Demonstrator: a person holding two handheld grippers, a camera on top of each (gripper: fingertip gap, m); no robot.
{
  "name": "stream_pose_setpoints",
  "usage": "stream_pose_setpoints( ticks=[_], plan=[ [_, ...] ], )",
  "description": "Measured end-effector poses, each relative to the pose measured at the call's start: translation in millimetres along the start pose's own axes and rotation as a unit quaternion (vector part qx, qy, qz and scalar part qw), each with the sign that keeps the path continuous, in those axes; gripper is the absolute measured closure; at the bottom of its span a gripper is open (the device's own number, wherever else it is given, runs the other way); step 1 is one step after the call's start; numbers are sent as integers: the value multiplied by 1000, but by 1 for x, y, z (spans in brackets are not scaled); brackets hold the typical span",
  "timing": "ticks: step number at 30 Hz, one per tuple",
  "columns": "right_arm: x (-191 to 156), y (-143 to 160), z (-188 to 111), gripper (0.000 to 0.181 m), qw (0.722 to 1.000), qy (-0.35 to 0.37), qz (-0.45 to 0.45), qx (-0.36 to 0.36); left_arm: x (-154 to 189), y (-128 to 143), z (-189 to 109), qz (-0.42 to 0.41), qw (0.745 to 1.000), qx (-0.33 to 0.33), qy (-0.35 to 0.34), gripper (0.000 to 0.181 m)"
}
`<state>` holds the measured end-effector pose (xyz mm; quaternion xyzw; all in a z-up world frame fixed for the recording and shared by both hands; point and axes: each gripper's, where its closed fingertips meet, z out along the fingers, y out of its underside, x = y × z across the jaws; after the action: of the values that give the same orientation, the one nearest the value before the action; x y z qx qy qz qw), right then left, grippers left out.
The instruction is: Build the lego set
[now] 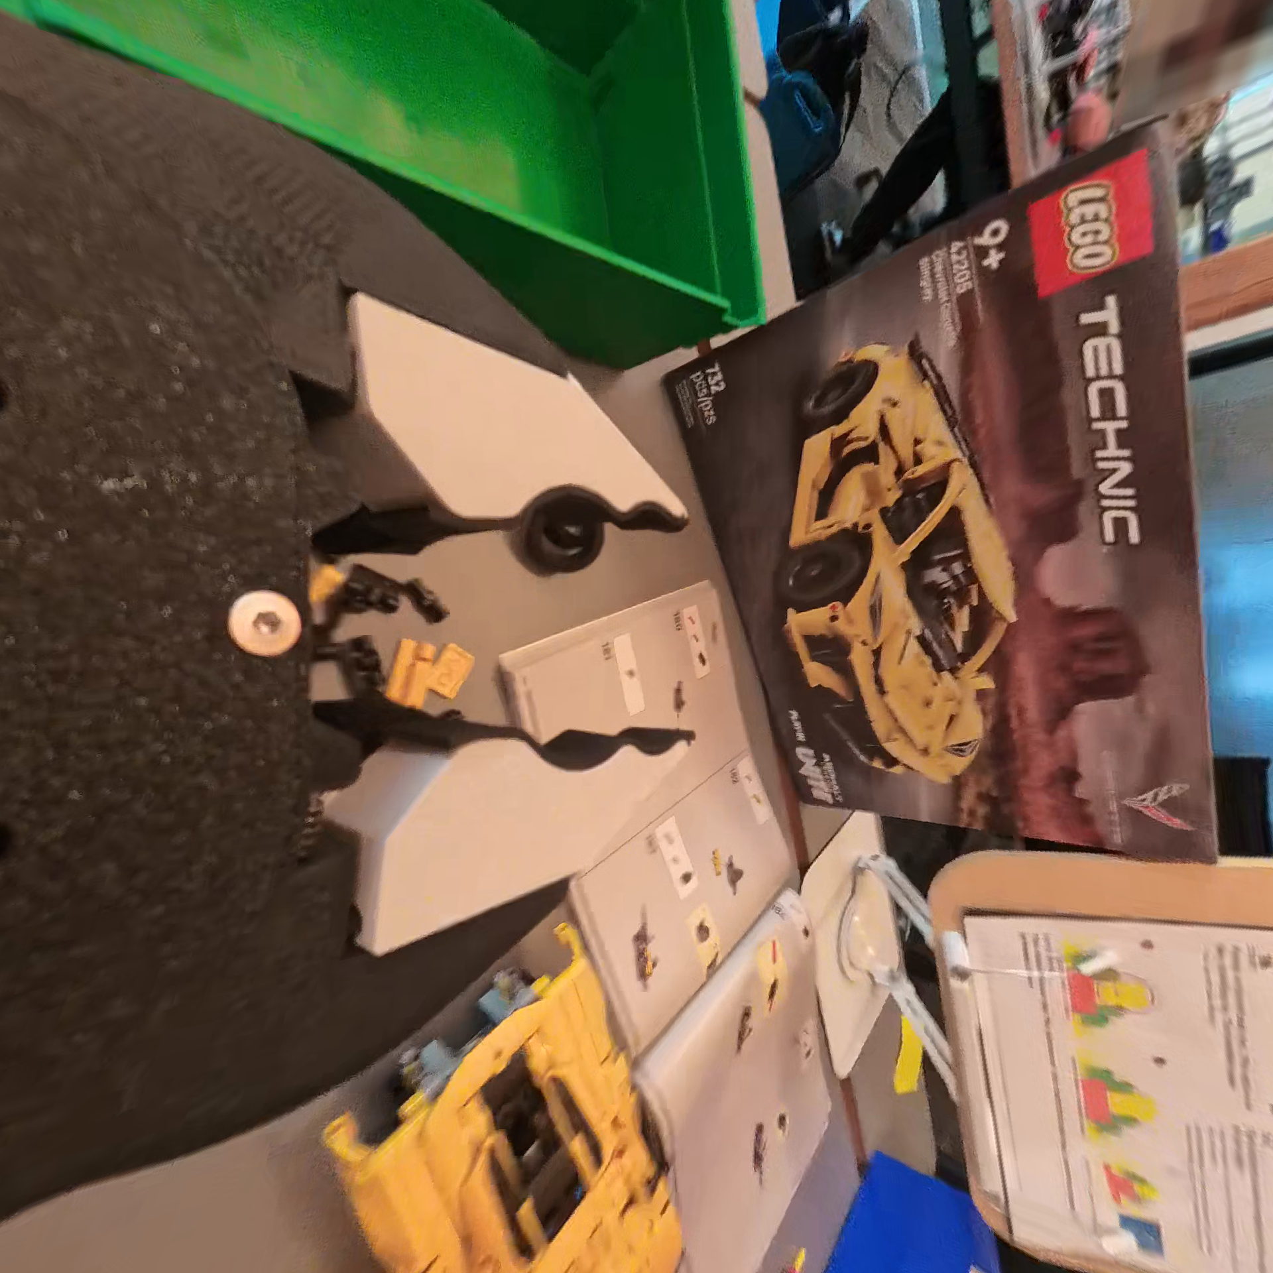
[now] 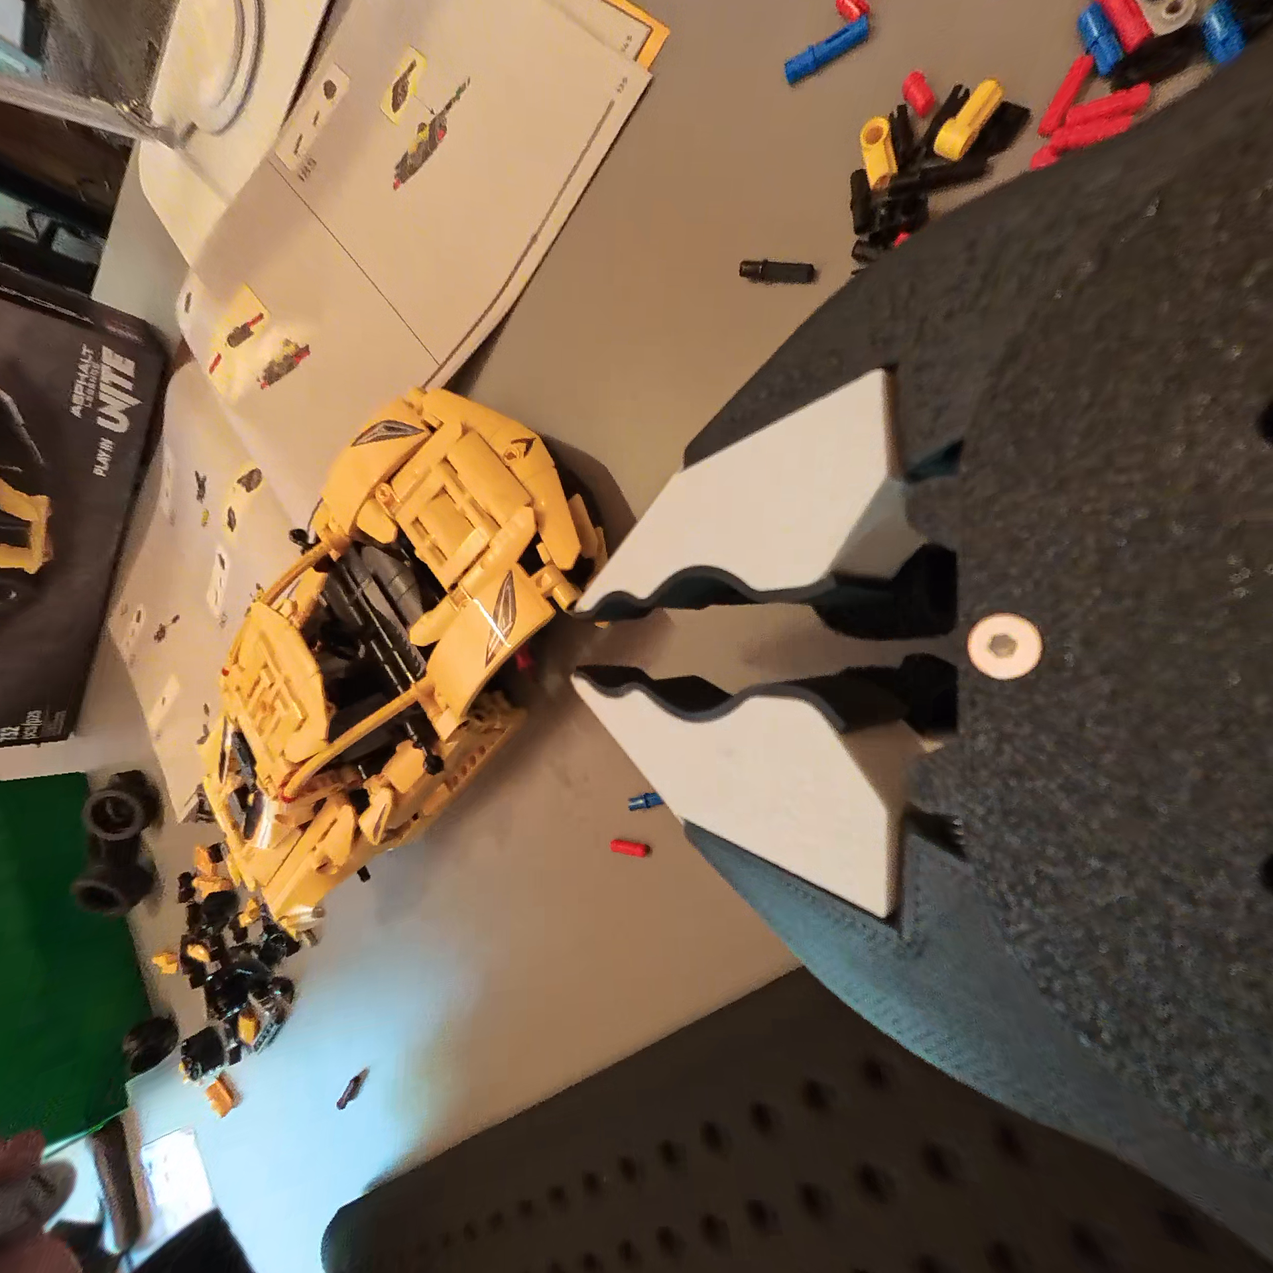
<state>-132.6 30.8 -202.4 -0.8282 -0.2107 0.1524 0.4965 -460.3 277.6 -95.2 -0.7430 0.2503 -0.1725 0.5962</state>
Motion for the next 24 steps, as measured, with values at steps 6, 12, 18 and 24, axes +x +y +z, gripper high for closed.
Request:
stream_pose_setpoints(
  ticks=[6,12,18,24],
  plan=[
    [3,-1,0,174,1000,13,-12,5,10,59,-43,23,989,-127,72,144],
    [4,-1,1,178,1000,17,-23,4,10,112,-72,-17,971,-223,80,144],
    [5,0,2,179,1000,16,-21,2,25,129,-75,33,955,-272,114,148],
    [4,-1,1,180,999,18,-28,5,60,132,-33,57,941,-286,171,157]
  ],
)
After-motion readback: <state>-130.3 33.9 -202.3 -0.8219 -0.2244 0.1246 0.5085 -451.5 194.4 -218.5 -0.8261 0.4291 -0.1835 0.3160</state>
